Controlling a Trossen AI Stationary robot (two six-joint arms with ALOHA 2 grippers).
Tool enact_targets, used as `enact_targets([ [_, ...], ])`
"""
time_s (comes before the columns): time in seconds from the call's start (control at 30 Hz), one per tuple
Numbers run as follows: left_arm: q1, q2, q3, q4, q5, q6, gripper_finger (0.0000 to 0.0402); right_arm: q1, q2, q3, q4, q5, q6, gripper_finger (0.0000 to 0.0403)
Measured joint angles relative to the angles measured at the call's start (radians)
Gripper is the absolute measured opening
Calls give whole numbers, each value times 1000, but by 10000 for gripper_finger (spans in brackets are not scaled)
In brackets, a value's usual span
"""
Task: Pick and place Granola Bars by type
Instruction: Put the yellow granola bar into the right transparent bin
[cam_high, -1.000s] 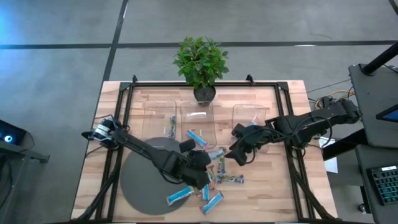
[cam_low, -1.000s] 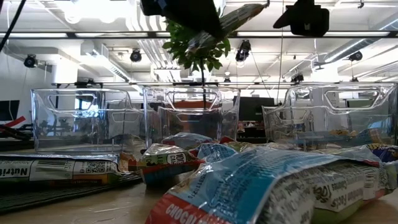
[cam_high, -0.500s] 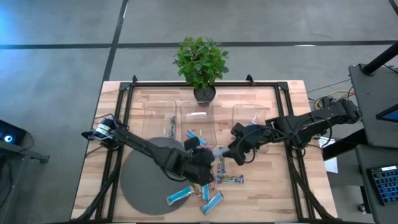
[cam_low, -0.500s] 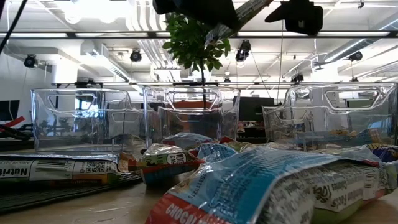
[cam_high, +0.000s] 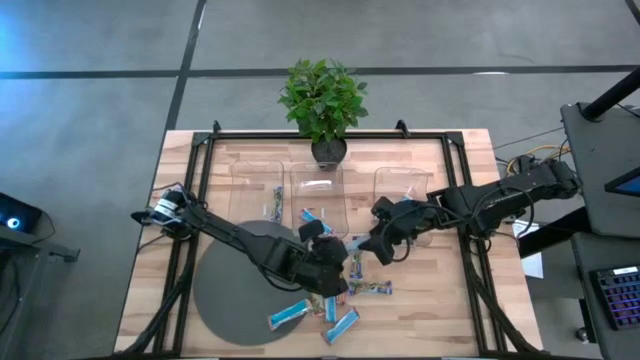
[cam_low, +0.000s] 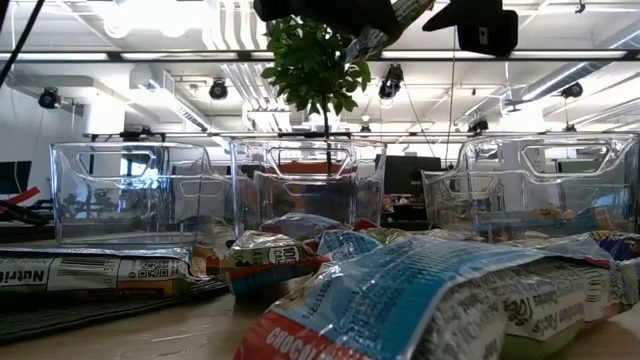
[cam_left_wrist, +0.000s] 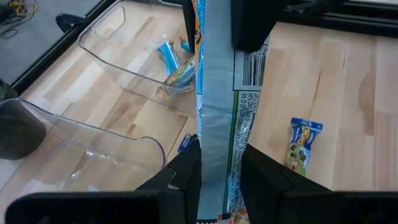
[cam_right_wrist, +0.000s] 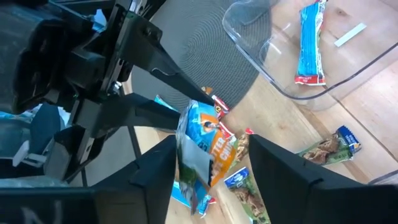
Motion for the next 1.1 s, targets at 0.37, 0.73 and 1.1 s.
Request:
enact_targets([
  [0.37,0,0,0,18,5,-65,78,0,0,0,40,0,-4,110],
  [0.73,-5,0,0,9,-25,-161,78,-1,0,0,37,6,-27,56],
  [1.1,-22,-3,-5,-90,-58,-279,78,1,-3,0,-62,158,-61,56],
])
